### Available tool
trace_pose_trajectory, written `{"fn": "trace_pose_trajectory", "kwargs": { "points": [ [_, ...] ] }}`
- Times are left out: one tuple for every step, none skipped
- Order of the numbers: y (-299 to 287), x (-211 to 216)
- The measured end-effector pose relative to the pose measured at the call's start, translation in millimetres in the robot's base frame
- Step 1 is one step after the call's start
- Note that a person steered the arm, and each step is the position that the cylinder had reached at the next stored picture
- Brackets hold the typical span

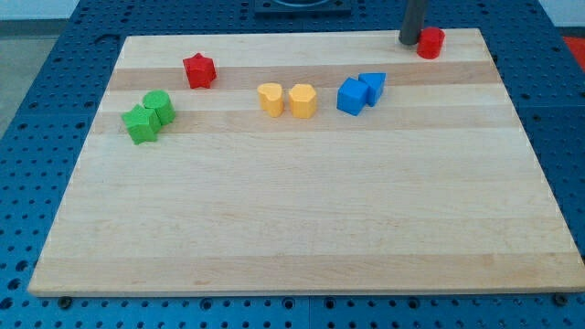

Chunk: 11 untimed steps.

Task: Slide red star towards red circle

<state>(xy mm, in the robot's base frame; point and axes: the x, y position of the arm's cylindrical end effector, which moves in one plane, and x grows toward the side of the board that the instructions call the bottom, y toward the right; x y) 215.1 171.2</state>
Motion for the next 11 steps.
{"fn": "trace_pose_trajectory", "kwargs": {
  "points": [
    [-80, 0],
    [-193, 0],
    [-300, 0],
    [-382, 22],
    [-409, 64],
    [-382, 74],
    [-309, 72],
    [-230, 63],
    [-163, 59],
    [-141, 59],
    [-138, 63]
  ]
}}
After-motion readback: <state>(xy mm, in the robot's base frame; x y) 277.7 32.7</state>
